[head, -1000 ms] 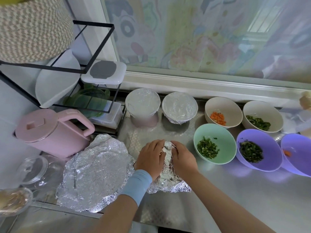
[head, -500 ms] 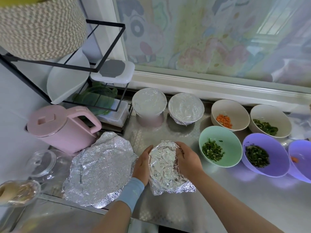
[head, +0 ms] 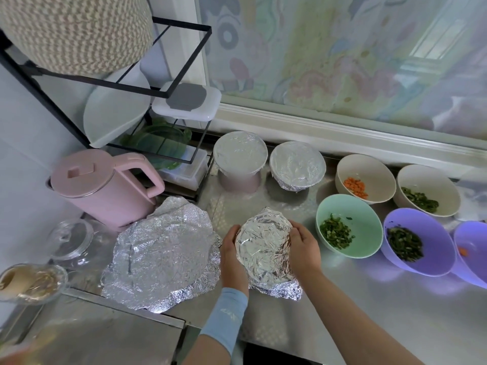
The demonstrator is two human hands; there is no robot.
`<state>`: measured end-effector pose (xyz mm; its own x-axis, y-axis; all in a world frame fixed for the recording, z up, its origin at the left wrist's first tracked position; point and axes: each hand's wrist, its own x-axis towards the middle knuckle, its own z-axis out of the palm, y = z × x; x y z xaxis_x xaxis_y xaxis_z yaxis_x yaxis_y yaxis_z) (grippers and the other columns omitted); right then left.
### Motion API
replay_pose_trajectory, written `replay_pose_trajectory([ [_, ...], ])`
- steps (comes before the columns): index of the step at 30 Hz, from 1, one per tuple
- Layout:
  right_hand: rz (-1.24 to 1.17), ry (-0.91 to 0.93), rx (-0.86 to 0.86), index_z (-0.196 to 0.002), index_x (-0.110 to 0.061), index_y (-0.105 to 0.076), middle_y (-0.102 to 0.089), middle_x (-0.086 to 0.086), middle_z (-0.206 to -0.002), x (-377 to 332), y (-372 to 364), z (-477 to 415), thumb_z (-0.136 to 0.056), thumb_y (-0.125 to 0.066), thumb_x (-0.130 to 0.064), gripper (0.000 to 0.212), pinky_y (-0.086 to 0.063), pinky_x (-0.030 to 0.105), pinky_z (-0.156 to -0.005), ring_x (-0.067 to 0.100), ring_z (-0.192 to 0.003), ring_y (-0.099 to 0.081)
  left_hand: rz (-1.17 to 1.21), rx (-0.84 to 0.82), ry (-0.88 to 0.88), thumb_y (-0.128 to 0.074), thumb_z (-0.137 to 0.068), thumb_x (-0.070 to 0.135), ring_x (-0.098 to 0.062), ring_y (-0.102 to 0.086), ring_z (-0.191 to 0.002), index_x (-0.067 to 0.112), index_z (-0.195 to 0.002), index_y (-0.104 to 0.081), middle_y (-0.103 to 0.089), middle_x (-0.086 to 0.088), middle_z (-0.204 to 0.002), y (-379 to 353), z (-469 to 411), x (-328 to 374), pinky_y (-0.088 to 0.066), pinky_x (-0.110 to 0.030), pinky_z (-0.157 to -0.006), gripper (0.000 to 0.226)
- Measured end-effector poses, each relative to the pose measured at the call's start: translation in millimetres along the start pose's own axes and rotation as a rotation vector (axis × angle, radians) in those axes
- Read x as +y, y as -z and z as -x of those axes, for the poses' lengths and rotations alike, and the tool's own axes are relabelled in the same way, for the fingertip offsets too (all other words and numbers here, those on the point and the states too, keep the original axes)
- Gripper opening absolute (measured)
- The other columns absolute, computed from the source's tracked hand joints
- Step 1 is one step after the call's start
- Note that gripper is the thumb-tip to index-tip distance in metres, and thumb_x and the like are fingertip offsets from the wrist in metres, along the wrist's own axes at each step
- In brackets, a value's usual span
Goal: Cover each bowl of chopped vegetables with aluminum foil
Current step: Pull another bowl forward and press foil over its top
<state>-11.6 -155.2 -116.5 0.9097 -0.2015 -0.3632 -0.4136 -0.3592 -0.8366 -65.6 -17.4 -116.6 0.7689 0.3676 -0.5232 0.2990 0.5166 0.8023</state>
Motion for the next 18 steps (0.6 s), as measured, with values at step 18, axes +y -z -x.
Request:
replay_pose_trajectory([
  [18,0.515,0.388,-0.219,-0.126,-0.028,-0.056,-0.066,-0.007,-0.116,-17,6,-22,-0.103,-0.039,-0.028,0.029,-0.041,0.026,-0.077,0.016,-0.101,-0.061,-1.387,-0.35,-0.721,-0.033,-0.103,0.031,-0.013,-0.053,-0.115,0.025,-0.135,-0.052,-0.057,0.008,-0.13,-18,-54,22,-0.044,-0.033,-0.097,0.037],
])
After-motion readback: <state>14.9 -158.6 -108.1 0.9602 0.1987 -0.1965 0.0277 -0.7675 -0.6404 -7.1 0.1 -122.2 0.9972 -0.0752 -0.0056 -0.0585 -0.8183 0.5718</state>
